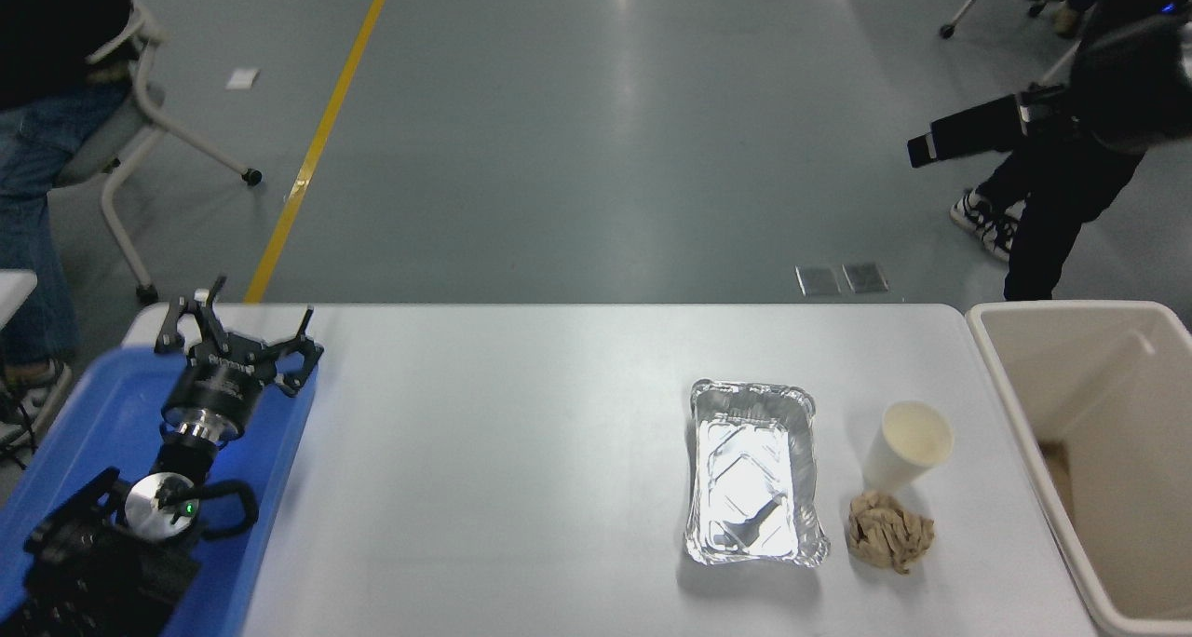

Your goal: Pick up paper cup place in dustbin

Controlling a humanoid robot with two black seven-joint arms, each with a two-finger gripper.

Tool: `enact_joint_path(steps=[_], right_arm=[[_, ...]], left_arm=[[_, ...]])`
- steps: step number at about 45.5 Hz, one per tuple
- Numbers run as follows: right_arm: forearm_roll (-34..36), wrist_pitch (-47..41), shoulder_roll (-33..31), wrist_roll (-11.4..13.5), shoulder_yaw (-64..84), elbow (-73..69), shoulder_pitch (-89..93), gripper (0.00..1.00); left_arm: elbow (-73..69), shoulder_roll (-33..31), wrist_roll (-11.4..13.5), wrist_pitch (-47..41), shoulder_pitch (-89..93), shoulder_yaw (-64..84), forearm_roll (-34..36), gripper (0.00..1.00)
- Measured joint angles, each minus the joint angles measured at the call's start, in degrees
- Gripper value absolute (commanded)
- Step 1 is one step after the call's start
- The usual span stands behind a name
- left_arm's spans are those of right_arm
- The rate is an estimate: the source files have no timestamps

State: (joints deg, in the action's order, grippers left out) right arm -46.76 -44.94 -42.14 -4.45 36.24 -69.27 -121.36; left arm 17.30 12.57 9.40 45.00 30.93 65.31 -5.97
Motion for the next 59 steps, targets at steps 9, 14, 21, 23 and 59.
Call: enact_joint_path(steps=[9,14,21,23,59], right_arm=[[9.2,0.0,11.6,-4.0,16.2,2.6,-3.6,1.0],[13.1,0.0,17.1,-6.7,23.9,1.5,-3.7,1.0],[16.5,0.0,21.6,-9.6,31.0,-3.4,-3.6,1.0],[17.0,-0.1,22.3,-10.2,32.2,-4.9,-3.7,1.0],[35.1,-0.1,32.5,-20.8,46.5,-22.9,-22.4,1.0]], left_arm=[[0.0,0.0,0.0,0.0,0.0,0.0,0.0,0.99],[0.0,0.0,0.0,0.0,0.0,0.0,0.0,0.99],[0.0,0.0,0.0,0.0,0.0,0.0,0.0,0.99],[0.0,0.0,0.0,0.0,0.0,0.0,0.0,0.99],[0.0,0.0,0.1,0.0,-0.1,0.1,0.0,0.99]])
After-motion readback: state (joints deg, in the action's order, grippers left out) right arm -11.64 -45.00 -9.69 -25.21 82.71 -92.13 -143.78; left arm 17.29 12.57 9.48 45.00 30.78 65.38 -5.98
